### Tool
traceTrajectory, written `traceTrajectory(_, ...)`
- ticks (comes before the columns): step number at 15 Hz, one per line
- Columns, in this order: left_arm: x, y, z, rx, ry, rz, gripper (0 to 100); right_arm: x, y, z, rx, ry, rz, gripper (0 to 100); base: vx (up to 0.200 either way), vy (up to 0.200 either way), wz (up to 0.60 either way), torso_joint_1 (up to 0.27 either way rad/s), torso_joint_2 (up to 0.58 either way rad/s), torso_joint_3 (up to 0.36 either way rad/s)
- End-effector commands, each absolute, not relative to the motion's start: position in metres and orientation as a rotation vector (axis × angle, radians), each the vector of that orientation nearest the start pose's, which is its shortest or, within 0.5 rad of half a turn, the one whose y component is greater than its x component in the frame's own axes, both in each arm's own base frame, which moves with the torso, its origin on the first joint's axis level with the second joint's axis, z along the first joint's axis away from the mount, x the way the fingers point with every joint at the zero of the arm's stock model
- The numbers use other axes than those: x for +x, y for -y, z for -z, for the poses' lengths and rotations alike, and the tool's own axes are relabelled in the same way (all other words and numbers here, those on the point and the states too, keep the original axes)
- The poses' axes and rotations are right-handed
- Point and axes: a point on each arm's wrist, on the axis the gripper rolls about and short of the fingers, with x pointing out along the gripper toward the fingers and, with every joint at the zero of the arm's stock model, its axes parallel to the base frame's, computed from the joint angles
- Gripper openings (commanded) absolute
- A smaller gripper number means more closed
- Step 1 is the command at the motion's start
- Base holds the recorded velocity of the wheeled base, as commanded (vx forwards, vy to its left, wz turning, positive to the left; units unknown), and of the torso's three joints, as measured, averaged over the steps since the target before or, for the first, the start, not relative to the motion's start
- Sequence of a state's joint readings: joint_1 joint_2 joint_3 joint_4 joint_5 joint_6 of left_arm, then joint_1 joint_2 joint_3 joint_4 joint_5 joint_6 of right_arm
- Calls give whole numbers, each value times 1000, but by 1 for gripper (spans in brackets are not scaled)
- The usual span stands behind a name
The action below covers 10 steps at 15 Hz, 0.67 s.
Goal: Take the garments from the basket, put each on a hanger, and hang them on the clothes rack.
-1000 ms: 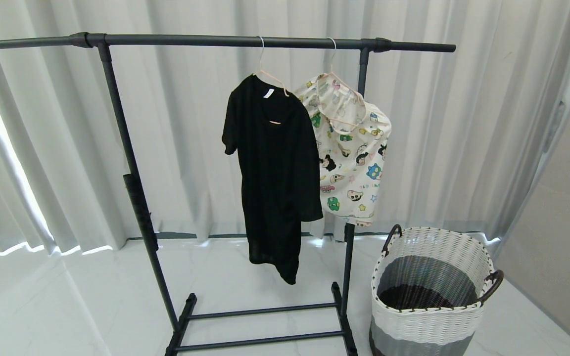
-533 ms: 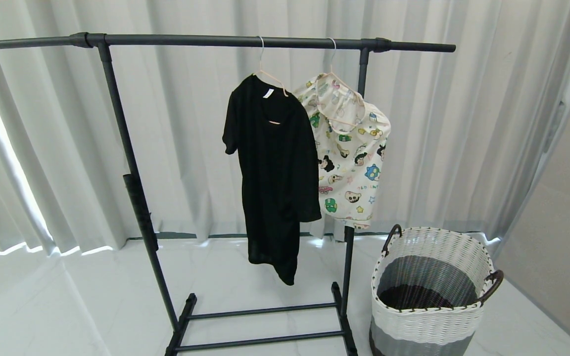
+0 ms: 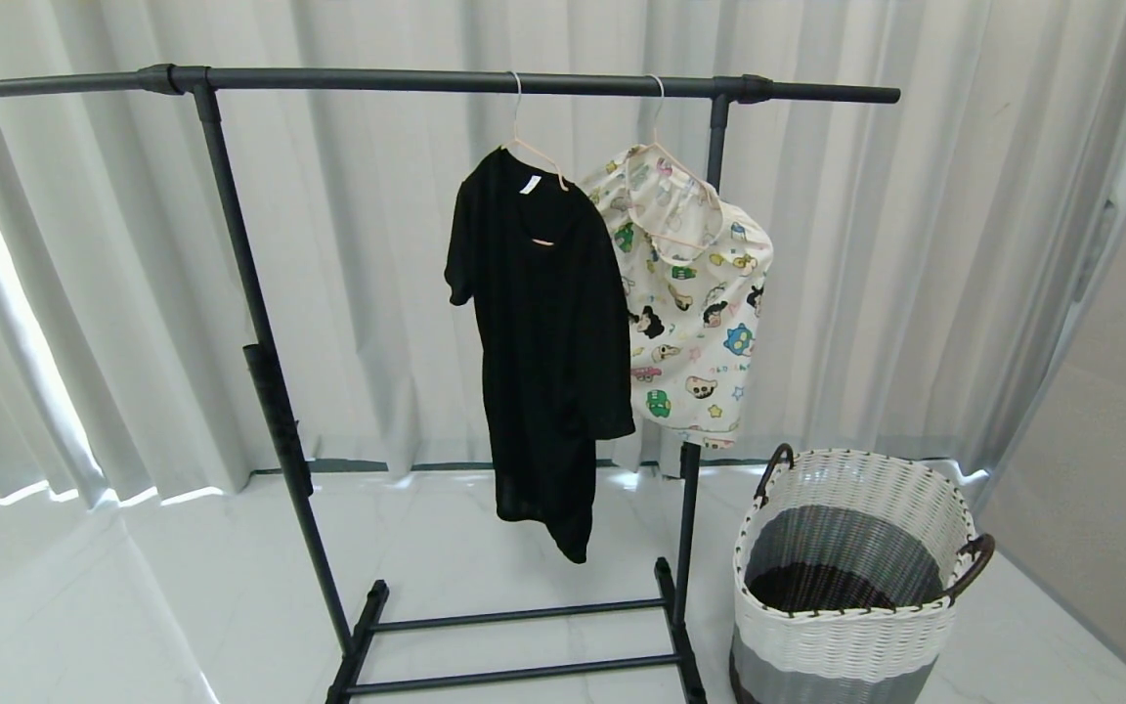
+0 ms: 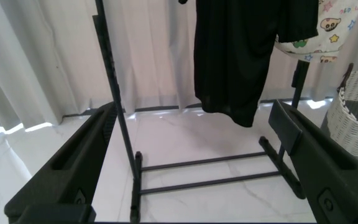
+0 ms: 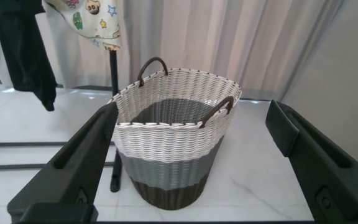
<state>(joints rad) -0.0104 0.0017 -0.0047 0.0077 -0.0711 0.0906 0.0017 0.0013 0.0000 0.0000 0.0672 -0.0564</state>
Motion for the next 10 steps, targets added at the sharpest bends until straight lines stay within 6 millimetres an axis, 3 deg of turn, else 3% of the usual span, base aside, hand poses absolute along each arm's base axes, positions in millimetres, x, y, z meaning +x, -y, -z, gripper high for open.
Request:
traceTrajectory(1, -23, 1, -76, 90, 1, 81, 100, -23, -1, -75, -57, 2, -69, 100, 0, 0, 0, 0, 0, 0)
traceTrajectory(10, -23, 1, -76, 90, -1, 81, 100, -23, -1, -75, -54, 2, -69, 100, 0, 0, 0, 0, 0, 0)
